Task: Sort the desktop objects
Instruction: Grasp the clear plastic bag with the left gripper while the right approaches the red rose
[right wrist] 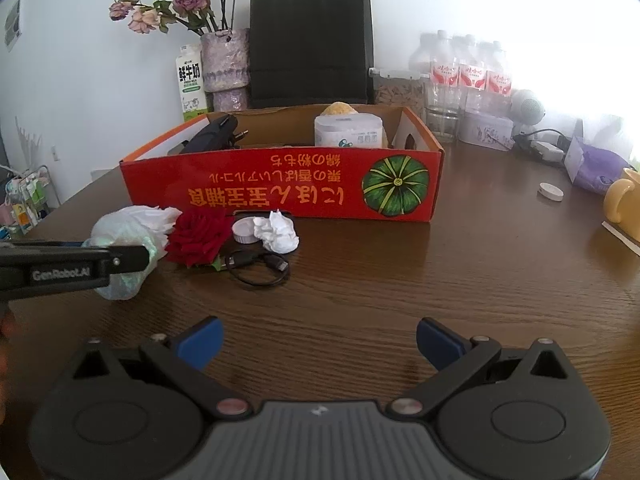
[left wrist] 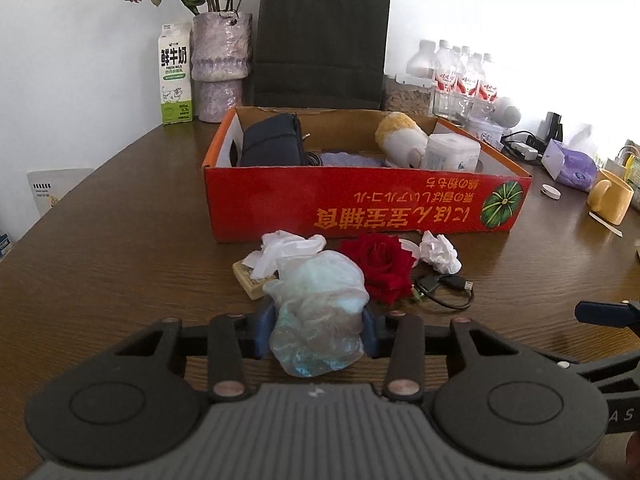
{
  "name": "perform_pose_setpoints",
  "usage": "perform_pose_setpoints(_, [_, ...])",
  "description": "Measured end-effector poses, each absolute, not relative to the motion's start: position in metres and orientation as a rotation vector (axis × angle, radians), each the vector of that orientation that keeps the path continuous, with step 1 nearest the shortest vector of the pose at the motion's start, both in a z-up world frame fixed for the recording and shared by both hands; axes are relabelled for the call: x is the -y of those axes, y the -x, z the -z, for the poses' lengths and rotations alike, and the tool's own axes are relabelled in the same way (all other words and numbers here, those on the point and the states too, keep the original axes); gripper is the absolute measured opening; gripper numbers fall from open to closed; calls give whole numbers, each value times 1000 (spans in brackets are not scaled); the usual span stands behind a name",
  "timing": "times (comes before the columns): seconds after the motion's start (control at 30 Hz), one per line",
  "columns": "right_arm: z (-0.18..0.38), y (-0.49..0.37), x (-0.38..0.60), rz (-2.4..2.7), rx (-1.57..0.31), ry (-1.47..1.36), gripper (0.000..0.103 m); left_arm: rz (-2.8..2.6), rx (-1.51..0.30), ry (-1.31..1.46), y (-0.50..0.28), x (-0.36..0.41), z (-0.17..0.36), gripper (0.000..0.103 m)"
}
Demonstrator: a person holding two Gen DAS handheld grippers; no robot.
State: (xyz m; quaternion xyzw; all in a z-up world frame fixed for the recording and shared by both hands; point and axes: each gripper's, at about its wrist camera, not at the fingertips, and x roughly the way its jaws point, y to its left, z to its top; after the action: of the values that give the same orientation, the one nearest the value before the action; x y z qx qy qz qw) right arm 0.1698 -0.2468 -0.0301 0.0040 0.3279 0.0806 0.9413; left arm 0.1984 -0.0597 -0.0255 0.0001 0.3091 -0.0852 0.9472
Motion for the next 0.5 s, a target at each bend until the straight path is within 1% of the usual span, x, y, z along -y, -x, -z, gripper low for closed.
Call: perform_pose_setpoints(0.5, [8,-179,208,-218,-628,47,103,134,-544,24,-187,13,-8,42])
